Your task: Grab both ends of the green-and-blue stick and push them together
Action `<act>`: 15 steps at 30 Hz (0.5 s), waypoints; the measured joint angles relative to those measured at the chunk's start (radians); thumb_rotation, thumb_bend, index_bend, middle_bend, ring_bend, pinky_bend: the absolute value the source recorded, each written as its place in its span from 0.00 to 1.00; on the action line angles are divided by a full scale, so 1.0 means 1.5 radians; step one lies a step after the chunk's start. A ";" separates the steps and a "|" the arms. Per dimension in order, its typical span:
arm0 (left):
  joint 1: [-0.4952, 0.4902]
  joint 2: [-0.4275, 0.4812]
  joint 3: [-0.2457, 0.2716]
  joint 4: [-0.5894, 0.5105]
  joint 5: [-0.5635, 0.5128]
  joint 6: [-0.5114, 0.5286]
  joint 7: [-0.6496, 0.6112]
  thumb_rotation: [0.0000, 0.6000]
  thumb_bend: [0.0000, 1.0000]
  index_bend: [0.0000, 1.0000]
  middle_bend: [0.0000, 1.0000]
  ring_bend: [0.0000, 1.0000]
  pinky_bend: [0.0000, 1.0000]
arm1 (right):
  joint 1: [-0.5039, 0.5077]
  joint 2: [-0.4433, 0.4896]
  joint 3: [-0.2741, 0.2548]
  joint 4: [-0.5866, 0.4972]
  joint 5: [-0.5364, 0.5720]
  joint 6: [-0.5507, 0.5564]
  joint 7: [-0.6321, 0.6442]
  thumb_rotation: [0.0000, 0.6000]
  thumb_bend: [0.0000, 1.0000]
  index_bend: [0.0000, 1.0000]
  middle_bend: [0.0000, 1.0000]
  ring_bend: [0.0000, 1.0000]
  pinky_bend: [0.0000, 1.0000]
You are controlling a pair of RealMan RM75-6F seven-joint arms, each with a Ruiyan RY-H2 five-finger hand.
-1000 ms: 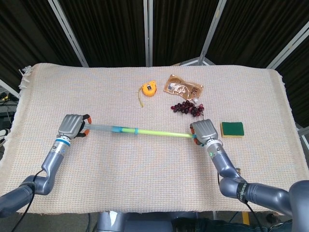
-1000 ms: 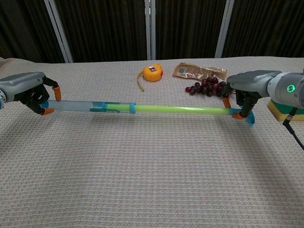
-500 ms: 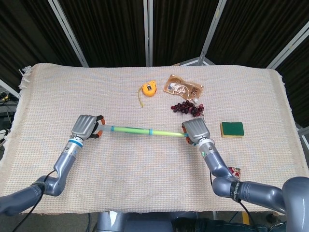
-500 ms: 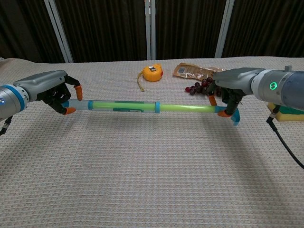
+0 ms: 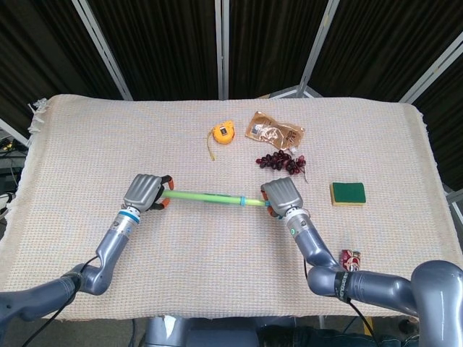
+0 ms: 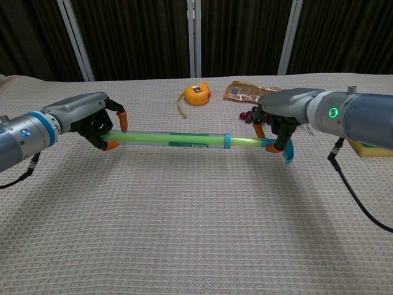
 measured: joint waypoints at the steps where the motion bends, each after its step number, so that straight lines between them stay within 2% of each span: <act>1: 0.000 -0.001 0.000 0.000 -0.002 0.000 0.001 1.00 0.44 0.75 0.85 0.84 1.00 | 0.001 -0.001 -0.001 0.001 0.002 0.000 0.000 1.00 0.45 0.65 1.00 1.00 1.00; 2: -0.001 -0.002 0.000 0.000 -0.003 -0.001 0.002 1.00 0.44 0.72 0.85 0.84 1.00 | 0.001 -0.001 -0.001 0.002 0.004 0.001 0.000 1.00 0.43 0.61 1.00 1.00 1.00; 3: -0.001 -0.003 0.001 0.000 -0.004 -0.001 0.002 1.00 0.44 0.66 0.85 0.84 1.00 | 0.001 -0.002 -0.002 0.003 0.005 0.001 0.000 1.00 0.40 0.55 1.00 1.00 1.00; 4: -0.002 -0.003 0.001 0.001 -0.004 -0.001 0.002 1.00 0.43 0.59 0.85 0.84 1.00 | 0.002 -0.002 -0.002 0.004 0.006 0.001 0.000 1.00 0.30 0.43 1.00 1.00 1.00; 5: -0.002 -0.003 0.002 0.002 -0.004 -0.001 0.003 1.00 0.42 0.45 0.85 0.84 1.00 | 0.002 -0.002 -0.003 0.005 0.006 0.001 0.001 1.00 0.17 0.28 1.00 1.00 1.00; 7: -0.003 -0.003 0.005 0.003 -0.003 -0.002 0.003 1.00 0.41 0.18 0.84 0.84 1.00 | 0.002 -0.001 -0.004 0.005 0.005 -0.001 0.004 1.00 0.02 0.08 1.00 1.00 1.00; 8: -0.003 -0.002 0.006 0.003 -0.002 -0.002 0.002 1.00 0.41 0.11 0.84 0.84 1.00 | 0.001 0.000 -0.004 0.005 0.005 -0.002 0.006 1.00 0.00 0.03 1.00 1.00 1.00; 9: -0.003 -0.001 0.007 0.003 -0.001 -0.003 -0.001 1.00 0.41 0.04 0.84 0.84 1.00 | 0.000 0.002 -0.005 0.004 0.003 -0.003 0.009 1.00 0.00 0.01 1.00 1.00 1.00; 11: -0.002 0.002 0.010 0.004 0.001 -0.002 -0.003 1.00 0.41 0.01 0.84 0.84 1.00 | -0.002 0.006 -0.008 0.004 -0.002 -0.002 0.011 1.00 0.00 0.00 1.00 1.00 1.00; 15: 0.004 0.013 0.015 -0.002 0.002 0.003 -0.001 1.00 0.41 0.00 0.84 0.84 1.00 | -0.010 0.017 -0.016 -0.005 -0.017 0.009 0.014 1.00 0.00 0.00 1.00 1.00 1.00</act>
